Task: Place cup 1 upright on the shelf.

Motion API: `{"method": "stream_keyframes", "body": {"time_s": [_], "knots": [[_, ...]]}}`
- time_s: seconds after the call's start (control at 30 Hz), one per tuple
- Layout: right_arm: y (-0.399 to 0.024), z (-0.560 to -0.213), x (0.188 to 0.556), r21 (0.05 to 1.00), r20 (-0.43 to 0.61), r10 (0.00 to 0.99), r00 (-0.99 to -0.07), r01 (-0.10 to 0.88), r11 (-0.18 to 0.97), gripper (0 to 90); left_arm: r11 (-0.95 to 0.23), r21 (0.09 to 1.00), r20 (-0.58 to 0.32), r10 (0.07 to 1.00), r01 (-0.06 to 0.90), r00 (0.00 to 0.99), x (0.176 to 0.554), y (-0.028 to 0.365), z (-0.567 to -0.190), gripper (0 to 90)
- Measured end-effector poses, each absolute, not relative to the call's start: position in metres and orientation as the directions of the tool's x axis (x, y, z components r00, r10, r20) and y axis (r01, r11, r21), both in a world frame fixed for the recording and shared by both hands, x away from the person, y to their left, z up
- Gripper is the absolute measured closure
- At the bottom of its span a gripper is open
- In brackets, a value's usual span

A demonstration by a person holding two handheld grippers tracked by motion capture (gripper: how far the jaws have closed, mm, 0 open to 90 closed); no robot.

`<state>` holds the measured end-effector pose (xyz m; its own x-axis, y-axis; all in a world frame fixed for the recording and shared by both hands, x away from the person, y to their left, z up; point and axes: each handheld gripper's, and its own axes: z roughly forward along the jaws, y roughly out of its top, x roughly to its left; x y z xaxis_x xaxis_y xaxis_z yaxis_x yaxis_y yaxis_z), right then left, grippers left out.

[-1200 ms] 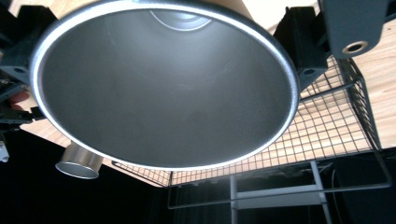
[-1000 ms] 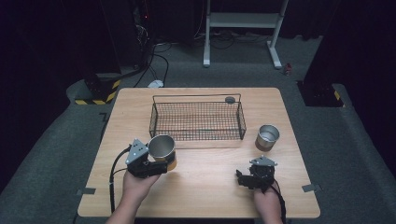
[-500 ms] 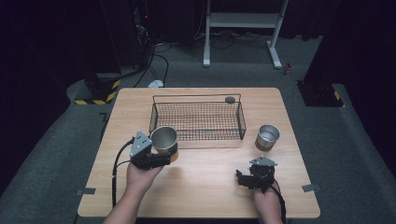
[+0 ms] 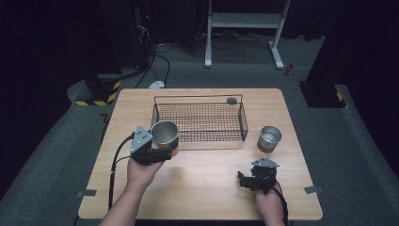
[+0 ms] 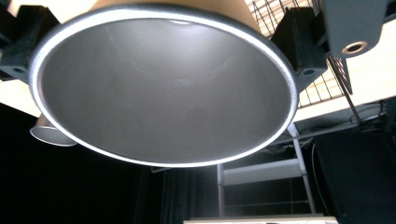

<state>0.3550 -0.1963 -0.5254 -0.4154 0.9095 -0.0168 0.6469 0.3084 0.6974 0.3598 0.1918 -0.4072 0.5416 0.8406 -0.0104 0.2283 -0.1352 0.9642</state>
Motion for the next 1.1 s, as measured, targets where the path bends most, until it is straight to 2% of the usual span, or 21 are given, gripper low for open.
{"method": "stream_keyframes", "body": {"time_s": [0.8, 1.1], "knots": [[-0.196, -0.525, 0.355, 0.697, -0.017, 0.908, -0.418, 0.646, 0.31, 8.8, -0.142, 0.964, -0.003, 0.843, 0.227, 0.537, 0.393, 0.178, -0.393, 13.9], [-0.196, -0.525, 0.355, 0.697, -0.014, 0.906, -0.423, 0.646, 0.312, 8.9, -0.119, 0.963, -0.03, 0.846, 0.243, 0.533, 0.412, 0.168, -0.39, 13.9]]}}
